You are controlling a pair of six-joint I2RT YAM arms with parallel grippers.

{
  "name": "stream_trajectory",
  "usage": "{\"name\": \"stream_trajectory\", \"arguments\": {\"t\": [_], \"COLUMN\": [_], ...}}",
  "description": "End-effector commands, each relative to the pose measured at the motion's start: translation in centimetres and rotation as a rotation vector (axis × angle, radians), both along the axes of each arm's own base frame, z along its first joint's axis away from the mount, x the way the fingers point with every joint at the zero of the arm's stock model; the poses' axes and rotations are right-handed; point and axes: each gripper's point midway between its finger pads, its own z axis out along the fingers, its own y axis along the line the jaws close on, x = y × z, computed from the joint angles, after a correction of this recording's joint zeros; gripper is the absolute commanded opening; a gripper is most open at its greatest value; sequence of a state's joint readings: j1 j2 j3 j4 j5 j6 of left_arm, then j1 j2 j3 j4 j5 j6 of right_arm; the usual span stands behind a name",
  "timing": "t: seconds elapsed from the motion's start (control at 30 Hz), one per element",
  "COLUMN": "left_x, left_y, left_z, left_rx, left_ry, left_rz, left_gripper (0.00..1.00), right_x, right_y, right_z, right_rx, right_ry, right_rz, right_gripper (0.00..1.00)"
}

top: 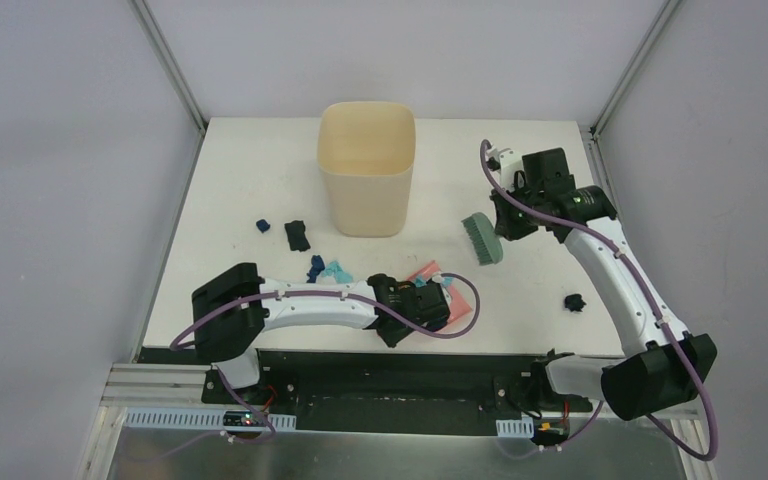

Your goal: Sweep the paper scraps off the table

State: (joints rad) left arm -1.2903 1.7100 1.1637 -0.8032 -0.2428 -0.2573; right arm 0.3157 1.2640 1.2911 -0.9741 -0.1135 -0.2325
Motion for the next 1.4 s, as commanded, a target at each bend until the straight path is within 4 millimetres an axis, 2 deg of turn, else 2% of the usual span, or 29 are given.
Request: {"name": "stream_trajectory", "arguments": {"t": [0.0,0.13,0.23,0.43,0.5,0.6,0.73,0.9,1.1,1.37], "left_x": [0.9,0.2,0.2,1.6,2.2,3.2,4.8,6.8,9.5,11.6], "left_y": [-0.7,-1.1,-1.0,-0.2,0.1,0.7,1.7,4.5,8.3,14.8], "left_z": [1.7,2.9,4.3,9.4,11.1,13.5,16.4,20.2,24.7,28.2], "left_rx": [-0.084,-0.083,-0.096,-0.116,-0.116,-0.130,-0.156,-0.144,-0.162,-0.148], "left_ry": [-0.064,-0.050,-0.061,-0.151,-0.176,-0.221,-0.265,-0.316,-0.416,-0.479], "left_rz": [0.011,0.003,0.016,0.041,0.051,0.069,0.095,0.149,0.237,0.379], "left_gripper": [0.03,0.04,0.04,0.04,0.04,0.04,0.04,0.04,0.05,0.06], "right_x": [0.9,0.5,0.0,-1.3,-2.0,-3.1,-3.8,-5.7,-6.0,-6.0], "right_y": [0.5,0.6,0.7,0.9,1.6,2.7,2.9,4.2,4.4,4.5], "right_z": [0.1,-0.4,-0.4,-0.9,-1.0,-1.9,-3.0,-3.1,-3.0,-3.0], "right_rx": [0.070,0.111,0.212,0.390,0.452,0.535,0.569,0.691,0.738,0.757], "right_ry": [-0.023,0.003,0.024,0.115,0.160,0.228,0.267,0.347,0.369,0.374], "right_rz": [-0.044,-0.048,-0.047,-0.043,-0.012,0.019,0.019,0.088,0.104,0.110], "right_gripper": [0.00,0.00,0.00,0.00,0.00,0.00,0.00,0.00,0.00,0.00]}}
